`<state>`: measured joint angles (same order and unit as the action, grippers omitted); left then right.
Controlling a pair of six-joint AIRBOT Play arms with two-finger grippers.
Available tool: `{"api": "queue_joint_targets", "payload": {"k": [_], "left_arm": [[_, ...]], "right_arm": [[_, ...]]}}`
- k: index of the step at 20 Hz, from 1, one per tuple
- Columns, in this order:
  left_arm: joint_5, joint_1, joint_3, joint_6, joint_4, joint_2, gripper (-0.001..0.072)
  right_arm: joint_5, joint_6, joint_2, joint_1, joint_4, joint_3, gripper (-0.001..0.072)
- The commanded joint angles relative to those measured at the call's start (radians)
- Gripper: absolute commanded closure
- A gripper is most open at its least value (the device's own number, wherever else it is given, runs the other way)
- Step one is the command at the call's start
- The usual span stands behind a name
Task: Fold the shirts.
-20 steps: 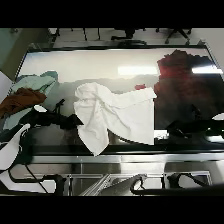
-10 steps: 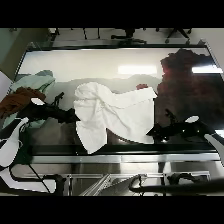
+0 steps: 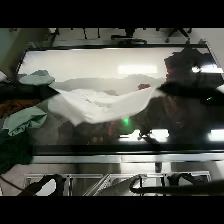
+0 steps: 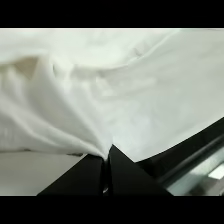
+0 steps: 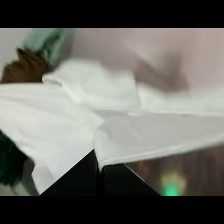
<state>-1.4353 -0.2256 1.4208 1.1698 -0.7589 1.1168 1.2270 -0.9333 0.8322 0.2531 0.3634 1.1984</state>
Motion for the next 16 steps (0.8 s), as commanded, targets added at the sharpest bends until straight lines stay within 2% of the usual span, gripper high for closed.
{"api": "queue_joint_targets", "payload": {"k": [1, 4, 6, 9, 12, 14, 16], "left_arm": [[0.010, -0.045, 0.331, 0.032, 0.050, -0.184, 0.0690], [0.047, -0.134, 0.552, 0.038, 0.043, -0.283, 0.0690], [0.047, -0.236, 0.629, 0.050, 0.016, -0.334, 0.0690], [0.019, -0.332, 0.592, 0.076, -0.043, -0.367, 0.0690], [-0.032, -0.293, 0.396, 0.067, 0.016, -0.318, 0.0690], [-0.031, -0.197, 0.267, 0.038, 0.024, -0.243, 0.0690], [0.014, -0.058, 0.155, -0.001, -0.038, -0.129, 0.0689]], "right_arm": [[-0.024, 0.001, -0.161, 0.153, -0.053, 0.403, 0.0695], [-0.063, -0.027, -0.217, 0.291, 0.018, 0.639, 0.0694], [-0.060, -0.089, -0.223, 0.337, 0.064, 0.721, 0.0695], [-0.011, -0.125, -0.196, 0.338, 0.089, 0.717, 0.0696], [0.040, -0.128, -0.152, 0.338, 0.063, 0.596, 0.0697], [0.039, -0.060, -0.125, 0.335, -0.024, 0.421, 0.0697], [0.026, 0.008, -0.072, 0.291, -0.050, 0.238, 0.0697]]}}
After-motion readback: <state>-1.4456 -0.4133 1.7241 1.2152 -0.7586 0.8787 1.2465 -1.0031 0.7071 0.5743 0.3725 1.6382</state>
